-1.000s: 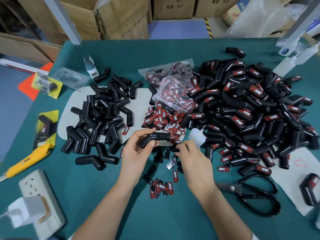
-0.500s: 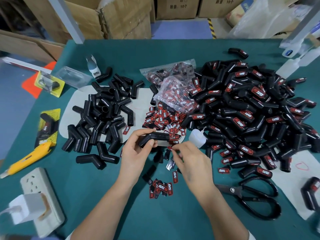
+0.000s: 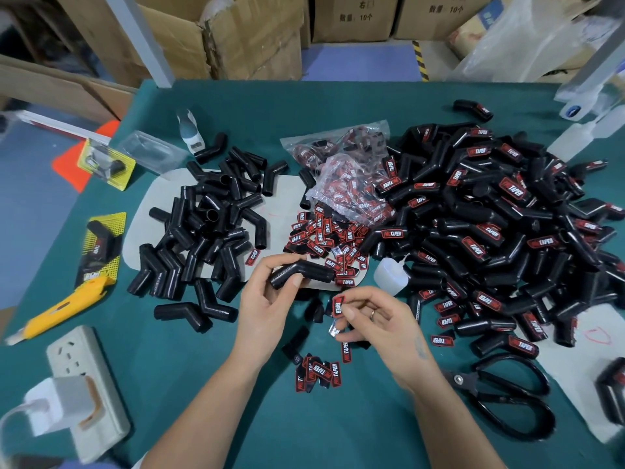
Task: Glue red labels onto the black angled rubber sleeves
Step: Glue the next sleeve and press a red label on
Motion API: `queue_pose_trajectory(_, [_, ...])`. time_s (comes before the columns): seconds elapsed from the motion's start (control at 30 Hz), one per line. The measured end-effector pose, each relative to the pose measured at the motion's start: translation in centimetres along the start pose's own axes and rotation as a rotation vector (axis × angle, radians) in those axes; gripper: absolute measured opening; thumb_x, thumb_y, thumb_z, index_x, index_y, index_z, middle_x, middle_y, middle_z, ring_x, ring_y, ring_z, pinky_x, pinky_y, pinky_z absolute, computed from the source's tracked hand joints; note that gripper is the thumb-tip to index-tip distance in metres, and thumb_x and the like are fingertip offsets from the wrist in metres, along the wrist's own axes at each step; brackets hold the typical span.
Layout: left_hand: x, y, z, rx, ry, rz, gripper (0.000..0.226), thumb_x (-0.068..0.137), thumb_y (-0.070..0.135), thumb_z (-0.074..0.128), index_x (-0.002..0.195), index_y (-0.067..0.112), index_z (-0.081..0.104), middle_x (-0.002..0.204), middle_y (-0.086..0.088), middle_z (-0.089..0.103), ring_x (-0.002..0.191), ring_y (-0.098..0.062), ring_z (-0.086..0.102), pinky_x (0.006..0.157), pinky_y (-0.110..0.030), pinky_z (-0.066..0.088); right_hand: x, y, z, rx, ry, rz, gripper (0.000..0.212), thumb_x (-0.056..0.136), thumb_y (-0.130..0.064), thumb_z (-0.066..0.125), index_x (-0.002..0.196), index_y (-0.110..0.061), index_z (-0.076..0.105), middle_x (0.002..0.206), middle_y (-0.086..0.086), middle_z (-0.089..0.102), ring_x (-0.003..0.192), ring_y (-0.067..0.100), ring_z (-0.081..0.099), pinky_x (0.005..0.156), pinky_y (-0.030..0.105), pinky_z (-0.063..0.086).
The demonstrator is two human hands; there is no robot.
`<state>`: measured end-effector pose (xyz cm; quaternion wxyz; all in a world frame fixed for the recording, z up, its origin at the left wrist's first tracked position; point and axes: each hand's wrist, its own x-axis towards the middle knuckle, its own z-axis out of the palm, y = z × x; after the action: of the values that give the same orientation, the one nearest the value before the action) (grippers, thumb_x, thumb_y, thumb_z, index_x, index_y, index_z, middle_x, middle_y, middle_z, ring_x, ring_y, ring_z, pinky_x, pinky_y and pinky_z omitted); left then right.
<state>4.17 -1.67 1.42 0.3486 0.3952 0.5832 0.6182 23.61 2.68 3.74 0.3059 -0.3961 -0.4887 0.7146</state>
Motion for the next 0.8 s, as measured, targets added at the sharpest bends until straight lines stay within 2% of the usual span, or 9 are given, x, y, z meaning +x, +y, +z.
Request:
queue_pose_trajectory(0.03, [-0.1, 0.0, 0.0, -0.009, -0.021, 0.002, 0.021, 0.102, 0.007, 0.061, 0.122, 0.011, 0.067, 0.124, -0.001, 0.07, 0.122, -0.023, 0.065, 0.103, -0.045, 0.056, -0.1, 0.0, 0.0, 0.004, 0.003, -0.002, 0.013, 0.094, -0.016, 0.069, 0.1, -0.021, 0.078, 0.085, 0.004, 0.071, 0.082, 0.019, 0.072, 0.076, 0.034, 0.063])
queue_pose_trajectory(0.1, [-0.2, 0.1, 0.0, -0.054, -0.054, -0.001, 0.023, 0.105, 0.008, 0.057, 0.126, 0.013, 0.064, 0.127, -0.002, 0.066, 0.121, -0.023, 0.066, 0.099, -0.043, 0.059, -0.2, -0.1, 0.0, 0.015, 0.009, -0.004, 0.011, 0.093, -0.017, 0.07, 0.1, -0.02, 0.079, 0.084, 0.005, 0.071, 0.083, 0.021, 0.072, 0.077, 0.034, 0.063])
queue_pose_trajectory(0.23, [-0.2, 0.3, 0.1, -0.104, -0.084, 0.013, 0.037, 0.101, 0.021, 0.059, 0.135, 0.034, 0.056, 0.13, -0.011, 0.058, 0.114, -0.032, 0.065, 0.089, -0.038, 0.062, -0.2, -0.5, 0.0, 0.039, 0.049, -0.028, 0.005, 0.09, -0.019, 0.079, 0.094, -0.022, 0.081, 0.08, 0.006, 0.072, 0.077, 0.022, 0.073, 0.075, 0.032, 0.063])
queue_pose_trajectory(0.37, [-0.3, 0.4, -0.1, -0.066, -0.135, 0.019, 0.047, 0.099, 0.023, 0.063, 0.139, 0.045, 0.051, 0.121, -0.004, 0.061, 0.102, -0.036, 0.066, 0.082, -0.042, 0.063, -0.2, -0.4, 0.2, 0.049, 0.119, -0.114, 0.008, 0.087, -0.018, 0.084, 0.088, -0.025, 0.08, 0.078, 0.002, 0.072, 0.071, 0.017, 0.072, 0.071, 0.027, 0.062])
queue_pose_trajectory(0.47, [-0.4, 0.3, -0.2, -0.041, -0.19, 0.056, 0.043, 0.102, 0.019, 0.061, 0.137, 0.041, 0.053, 0.121, 0.001, 0.06, 0.109, -0.026, 0.068, 0.088, -0.042, 0.063, -0.3, -0.4, 0.3, -0.015, 0.159, -0.166, 0.008, 0.082, -0.033, 0.082, 0.087, -0.028, 0.078, 0.088, -0.001, 0.07, 0.079, 0.015, 0.071, 0.074, 0.033, 0.063])
queue_pose_trajectory(0.57, [-0.4, 0.4, -0.2, -0.042, -0.216, 0.049, 0.047, 0.104, 0.004, 0.057, 0.133, 0.041, 0.056, 0.122, 0.002, 0.062, 0.104, -0.026, 0.072, 0.084, -0.037, 0.064, -0.4, -0.1, 0.5, -0.1, 0.199, -0.225, 0.006, 0.085, -0.037, 0.078, 0.089, -0.033, 0.076, 0.097, 0.0, 0.069, 0.083, 0.022, 0.073, 0.078, 0.043, 0.062])
queue_pose_trajectory(0.63, [-0.4, 0.4, -0.3, -0.009, -0.241, 0.067, 0.05, 0.104, 0.002, 0.055, 0.135, 0.041, 0.053, 0.123, 0.003, 0.06, 0.103, -0.025, 0.072, 0.083, -0.037, 0.064, -0.5, 0.0, 0.7, -0.1, 0.235, -0.209, 0.007, 0.085, -0.037, 0.08, 0.09, -0.036, 0.075, 0.098, 0.0, 0.074, 0.084, 0.022, 0.076, 0.08, 0.037, 0.061])
queue_pose_trajectory(0.73, [-0.4, 0.6, -0.5, 0.012, -0.288, 0.072, 0.048, 0.104, 0.012, 0.057, 0.14, 0.042, 0.047, 0.123, 0.001, 0.057, 0.1, -0.025, 0.073, 0.084, -0.037, 0.064, -0.4, -0.1, 1.1, -0.044, 0.221, -0.203, 0.007, 0.084, -0.031, 0.081, 0.087, -0.034, 0.075, 0.109, -0.003, 0.078, 0.097, 0.013, 0.076, 0.084, 0.023, 0.058])
queue_pose_trajectory(0.8, [-0.5, 0.7, -0.6, 0.009, -0.312, 0.075, 0.049, 0.103, 0.015, 0.058, 0.141, 0.044, 0.046, 0.123, 0.001, 0.058, 0.095, -0.026, 0.072, 0.081, -0.034, 0.063, -0.2, -0.2, 1.3, 0.0, 0.178, -0.19, 0.01, 0.086, -0.023, 0.08, 0.086, -0.031, 0.075, 0.114, 0.001, 0.079, 0.111, 0.017, 0.074, 0.091, 0.023, 0.056])
